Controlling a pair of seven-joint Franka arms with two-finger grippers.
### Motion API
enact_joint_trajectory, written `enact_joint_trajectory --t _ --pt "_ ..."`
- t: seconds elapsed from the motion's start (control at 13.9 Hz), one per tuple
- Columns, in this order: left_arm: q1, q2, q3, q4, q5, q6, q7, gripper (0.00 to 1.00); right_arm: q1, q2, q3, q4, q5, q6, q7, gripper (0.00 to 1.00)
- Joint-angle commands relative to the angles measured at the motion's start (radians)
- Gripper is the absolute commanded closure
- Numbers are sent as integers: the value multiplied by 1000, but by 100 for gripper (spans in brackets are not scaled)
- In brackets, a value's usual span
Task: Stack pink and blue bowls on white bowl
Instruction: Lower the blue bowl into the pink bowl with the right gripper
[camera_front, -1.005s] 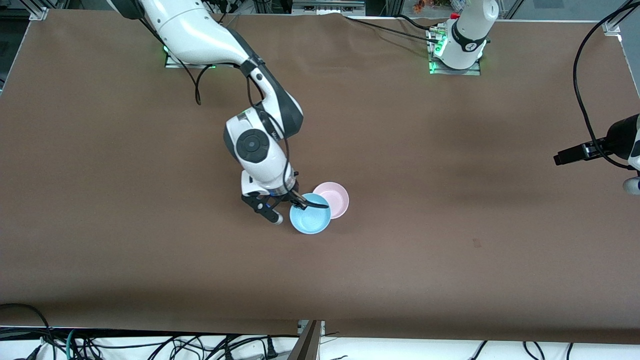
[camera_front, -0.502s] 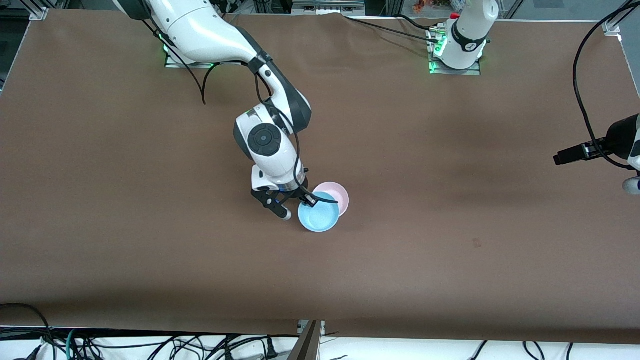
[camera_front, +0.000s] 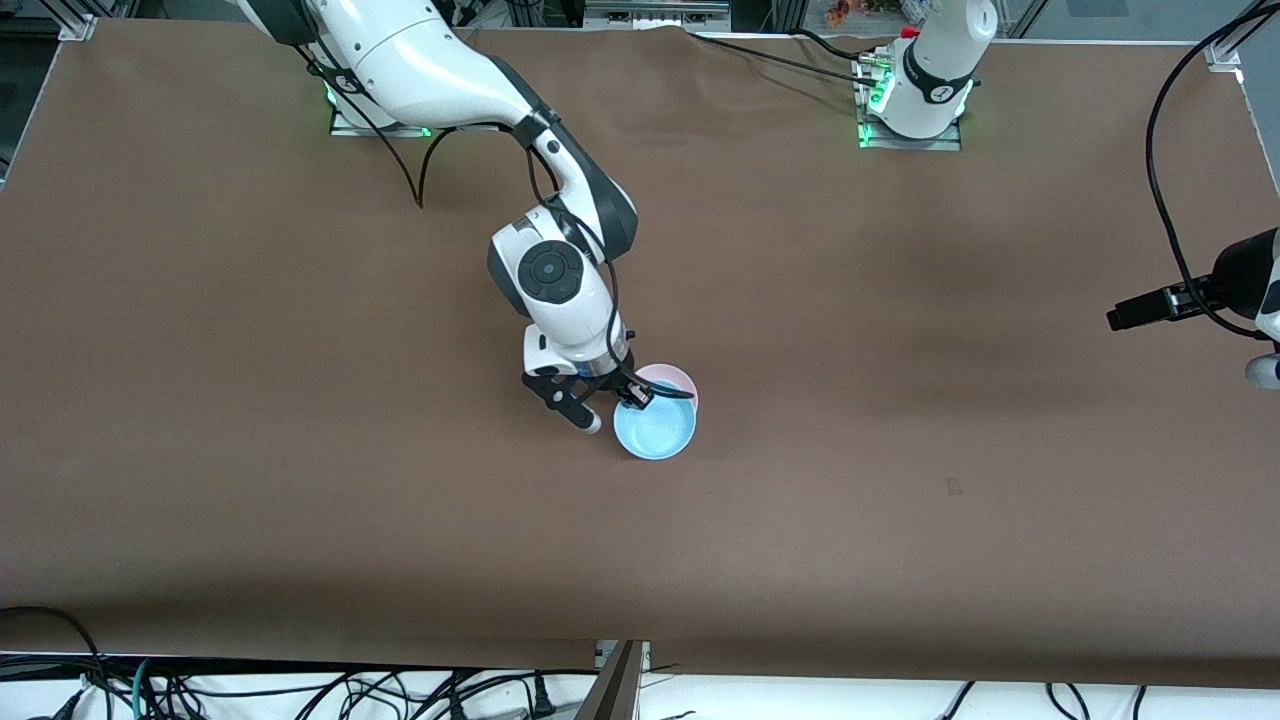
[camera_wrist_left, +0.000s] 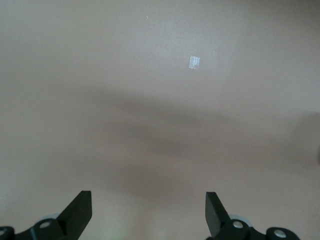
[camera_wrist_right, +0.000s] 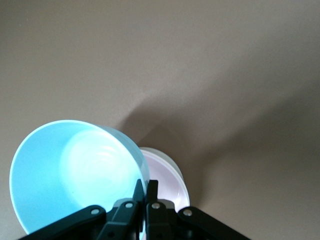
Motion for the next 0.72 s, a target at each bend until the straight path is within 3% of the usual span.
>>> enact_joint_trajectory --t 0.0,0.65 --pt "2 7 -1 20 0 -10 24 0 12 23 -3 31 -4 4 20 100" --pt "-1 7 -1 20 0 -10 24 0 17 44 -3 31 -5 3 12 100"
